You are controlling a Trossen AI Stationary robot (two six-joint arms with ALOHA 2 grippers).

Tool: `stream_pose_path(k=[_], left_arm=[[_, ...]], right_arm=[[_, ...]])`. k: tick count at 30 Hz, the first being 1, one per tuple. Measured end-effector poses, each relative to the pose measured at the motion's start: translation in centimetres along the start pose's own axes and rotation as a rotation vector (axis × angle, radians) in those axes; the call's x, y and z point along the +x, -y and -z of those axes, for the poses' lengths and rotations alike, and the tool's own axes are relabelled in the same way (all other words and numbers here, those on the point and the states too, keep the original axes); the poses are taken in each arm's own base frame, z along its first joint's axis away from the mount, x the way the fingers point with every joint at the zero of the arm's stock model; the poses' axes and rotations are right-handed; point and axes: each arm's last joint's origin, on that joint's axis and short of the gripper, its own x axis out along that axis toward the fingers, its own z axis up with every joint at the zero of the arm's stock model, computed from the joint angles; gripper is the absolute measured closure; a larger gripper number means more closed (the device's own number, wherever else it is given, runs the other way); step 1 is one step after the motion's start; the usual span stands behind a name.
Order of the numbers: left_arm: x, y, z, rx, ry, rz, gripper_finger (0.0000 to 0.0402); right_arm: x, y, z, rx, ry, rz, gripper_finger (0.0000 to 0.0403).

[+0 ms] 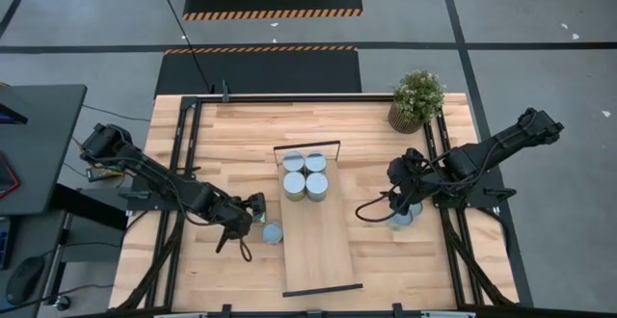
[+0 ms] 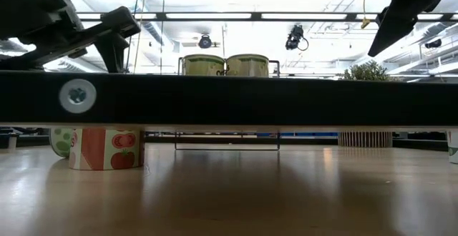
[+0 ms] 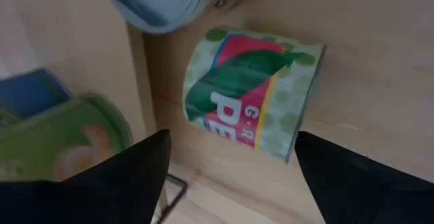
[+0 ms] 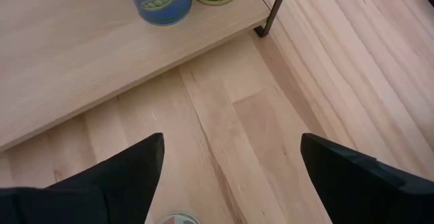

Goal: Pick and place cans onto a shelf
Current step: Put the small canned peas on the shelf

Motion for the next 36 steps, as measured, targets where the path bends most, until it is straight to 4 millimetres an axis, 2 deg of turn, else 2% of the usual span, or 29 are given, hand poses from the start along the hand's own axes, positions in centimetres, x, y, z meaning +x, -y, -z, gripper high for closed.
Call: stream_pose_path(k=[7, 11, 15, 21, 28, 36], left_arm=[[0.3, -0.2, 0.2, 0.048, 0.128, 0.072, 0.0073], [0.6, -0.5, 0.0, 0.103, 0.148, 0.05, 0.0072], [0.6, -0.8, -0.1, 0.099, 0.169, 0.029, 0.0072], [1.4, -0.6, 0.0, 0.097, 0.247, 0.108, 0.0072], [2.4, -0.4, 0.0, -0.026, 0.175, 0.15, 0.0084], [2.4, -0.3, 0.1, -0.223, 0.136, 0.17, 0.0134]], right_arm=[[0.0, -0.1, -0.1, 0.007, 0.009, -0.009, 0.0048], [0.0, -0.2, -0.2, 0.013, 0.019, -0.018, 0.0048], [0.0, -0.2, -0.3, 0.018, 0.025, -0.022, 0.0048], [0.0, -0.2, -0.3, 0.02, 0.026, -0.023, 0.0048], [0.0, -0.3, -0.4, 0.026, 0.036, -0.033, 0.0048], [0.0, -0.4, -0.4, 0.02, 0.038, -0.034, 0.0048]])
